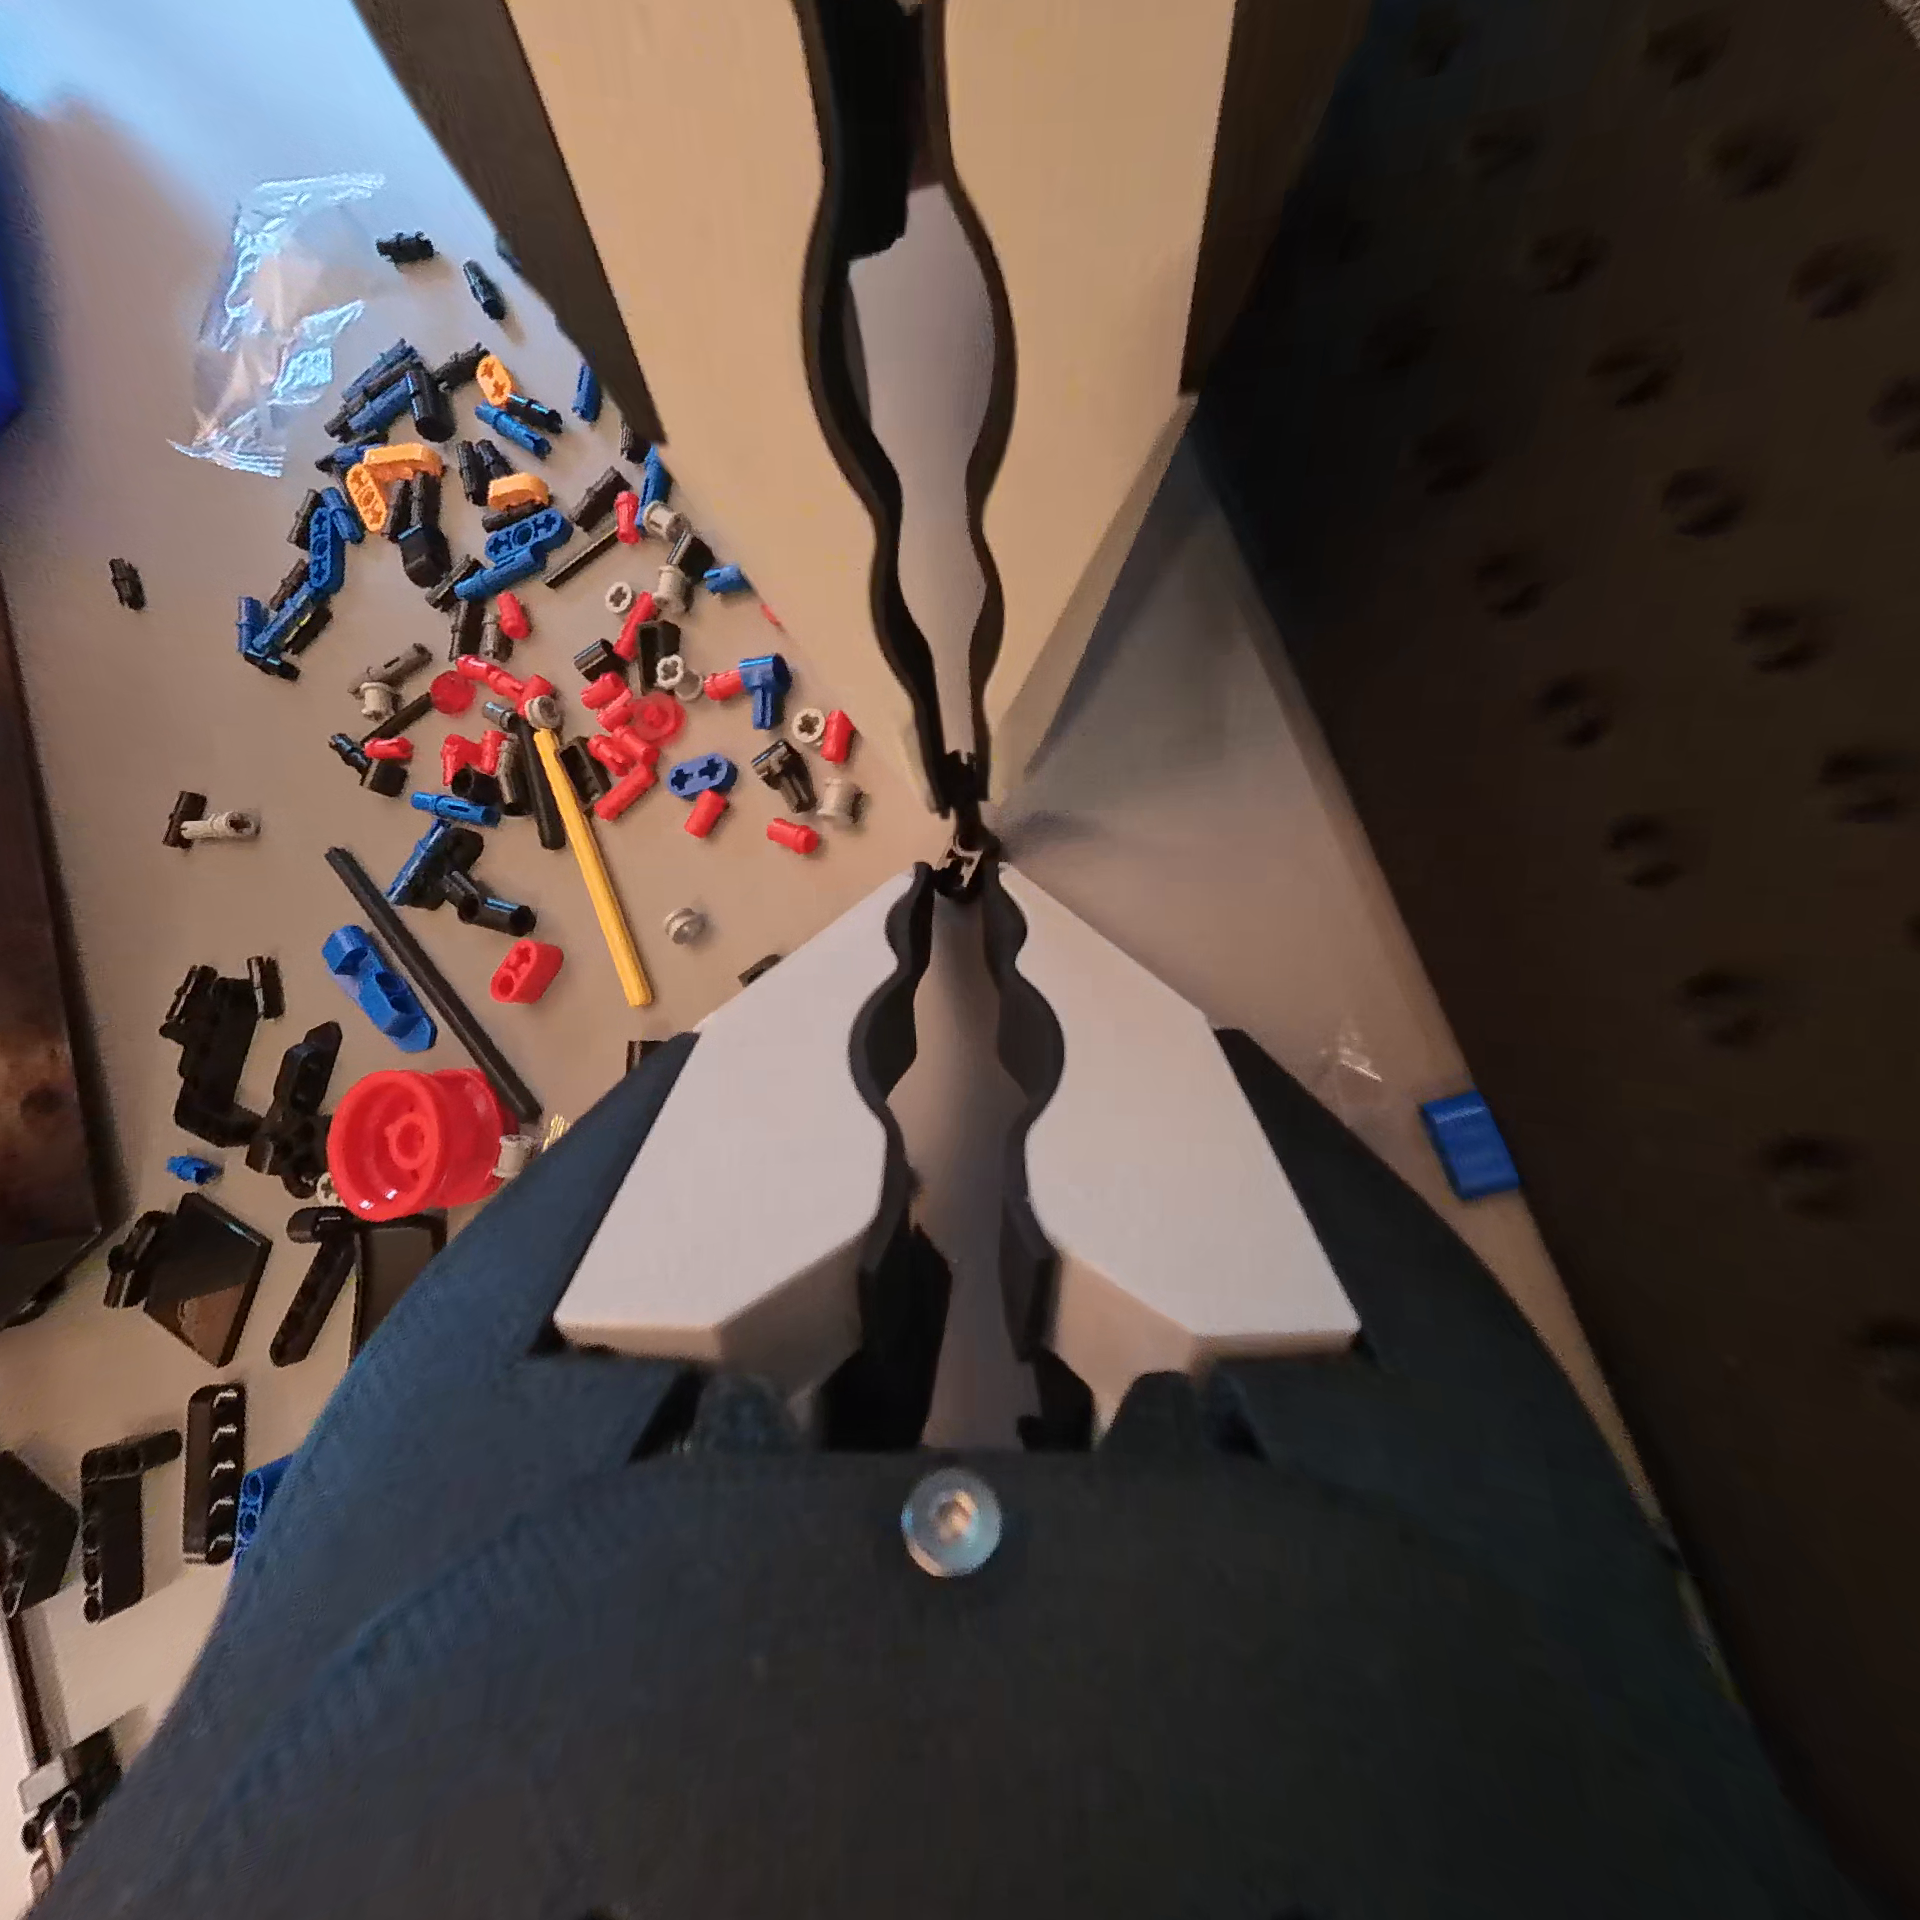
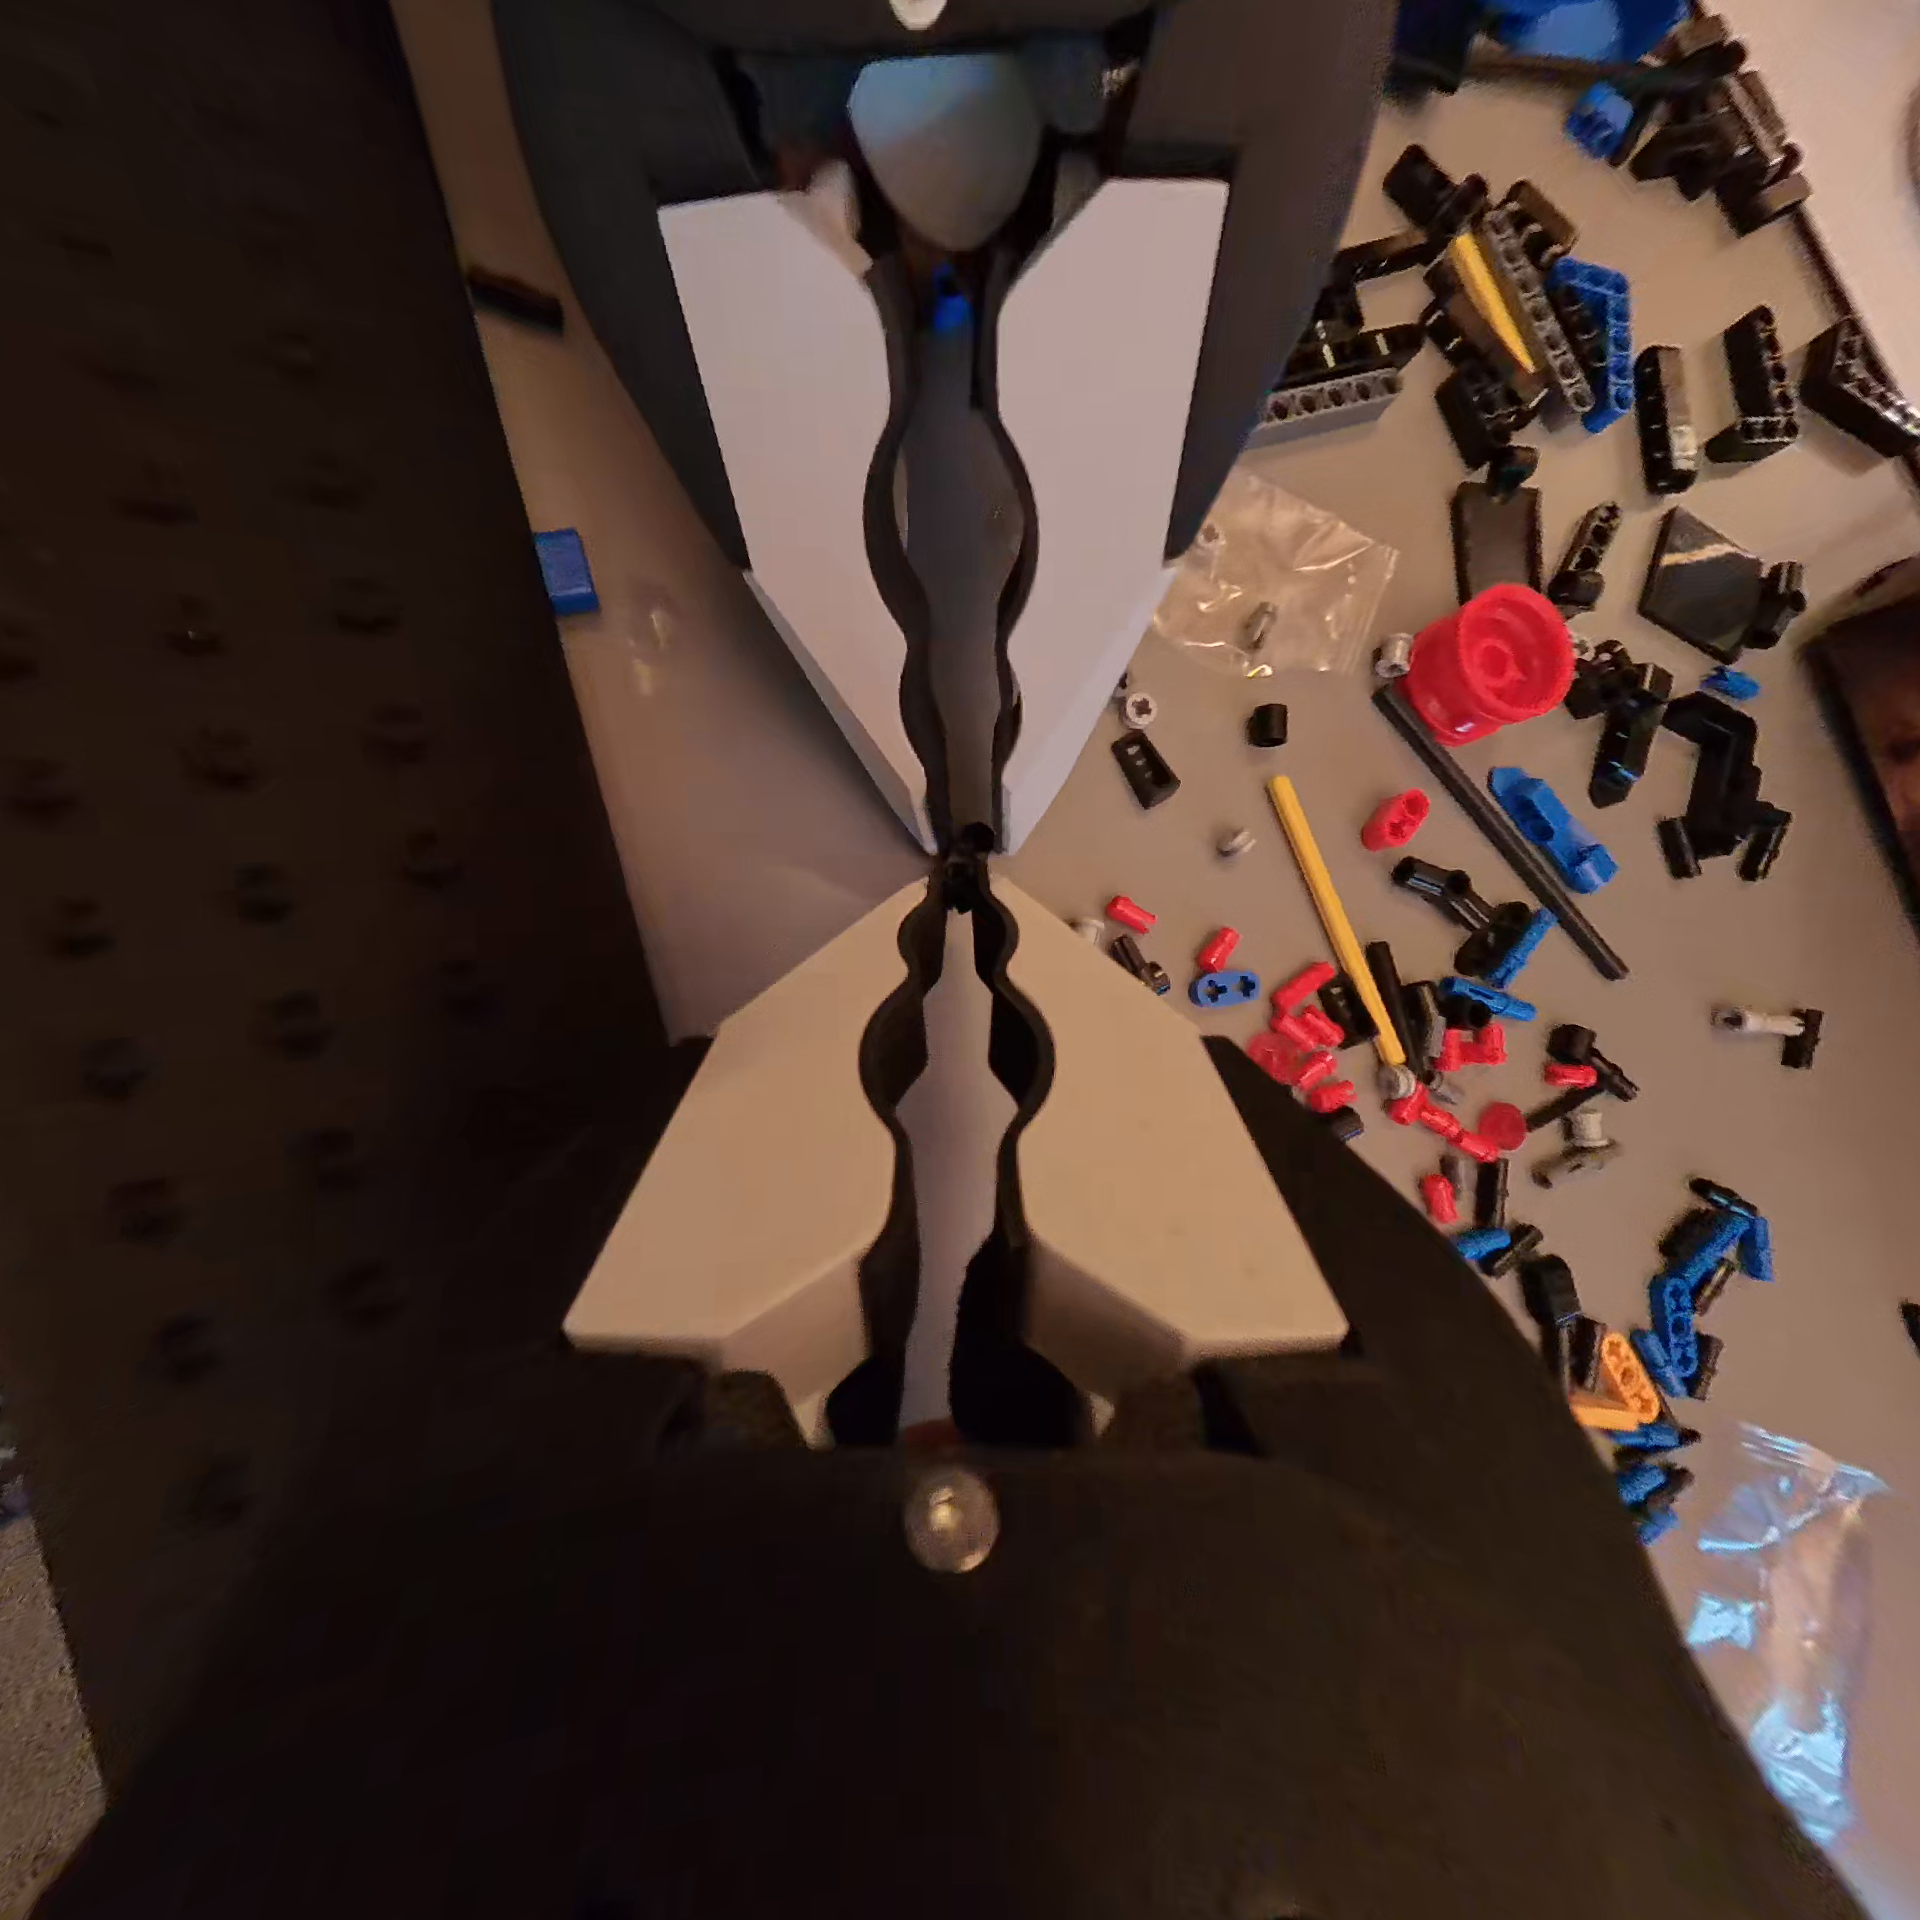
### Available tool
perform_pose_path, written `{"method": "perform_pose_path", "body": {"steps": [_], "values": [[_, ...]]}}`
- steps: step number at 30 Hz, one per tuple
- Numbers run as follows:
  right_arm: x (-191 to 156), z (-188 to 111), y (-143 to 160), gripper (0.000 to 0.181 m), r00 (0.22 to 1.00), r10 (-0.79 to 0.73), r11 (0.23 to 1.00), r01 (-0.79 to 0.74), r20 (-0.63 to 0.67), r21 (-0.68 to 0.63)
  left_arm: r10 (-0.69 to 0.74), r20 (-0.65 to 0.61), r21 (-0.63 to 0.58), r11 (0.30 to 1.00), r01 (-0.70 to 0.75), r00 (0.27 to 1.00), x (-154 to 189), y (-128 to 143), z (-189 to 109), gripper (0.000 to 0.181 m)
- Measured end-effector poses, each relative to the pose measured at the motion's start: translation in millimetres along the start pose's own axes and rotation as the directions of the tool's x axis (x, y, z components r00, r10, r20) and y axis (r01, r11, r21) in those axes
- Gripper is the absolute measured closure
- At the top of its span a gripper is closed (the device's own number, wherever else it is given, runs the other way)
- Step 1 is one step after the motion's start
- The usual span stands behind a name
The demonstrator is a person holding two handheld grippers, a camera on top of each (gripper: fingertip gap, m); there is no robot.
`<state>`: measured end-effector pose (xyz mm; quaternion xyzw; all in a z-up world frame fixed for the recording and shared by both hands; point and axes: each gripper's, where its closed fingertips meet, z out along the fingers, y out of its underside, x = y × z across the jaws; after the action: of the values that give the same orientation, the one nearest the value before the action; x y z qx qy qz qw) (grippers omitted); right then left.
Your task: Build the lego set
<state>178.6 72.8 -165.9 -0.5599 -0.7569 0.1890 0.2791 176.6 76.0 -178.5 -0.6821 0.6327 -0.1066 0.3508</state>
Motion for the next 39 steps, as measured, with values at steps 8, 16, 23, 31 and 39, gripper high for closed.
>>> {"method": "perform_pose_path", "body": {"steps": [8, 16, 23, 31, 39], "values": [[3.1, 3.0, 3.3, 0.177, 0.996, -0.08, 0.993, 0.082, 0.029, -0.082, -0.022, -0.028, 0.033, 0.999, 0.023, 0.999, -0.6, -0.3, 0.8, 0.174], [1.1, 4.0, 4.2, 0.178, 0.97, -0.234, 0.96, 0.24, 0.06, -0.144, -0.033, -0.052, 0.062, 0.997, 0.036, 0.998, -0.7, -0.8, 1.6, 0.174], [-0.3, 4.1, 4.9, 0.178, 0.947, -0.288, 0.931, 0.311, 0.139, -0.191, -0.04, -0.07, 0.07, 0.997, 0.045, 0.997, -0.2, -0.9, 1.8, 0.174], [-0.9, 4.5, 6.2, 0.178, 0.912, -0.281, 0.921, 0.344, 0.298, -0.184, -0.052, -0.093, 0.077, 0.995, 0.059, 0.994, -0.3, -0.8, 2.0, 0.174], [-1.6, 7.5, 6.7, 0.178, 0.895, -0.249, 0.93, 0.328, 0.369, -0.167, -0.057, -0.106, 0.079, 0.995, 0.066, 0.993, -0.2, -0.8, 2.1, 0.174]]}}
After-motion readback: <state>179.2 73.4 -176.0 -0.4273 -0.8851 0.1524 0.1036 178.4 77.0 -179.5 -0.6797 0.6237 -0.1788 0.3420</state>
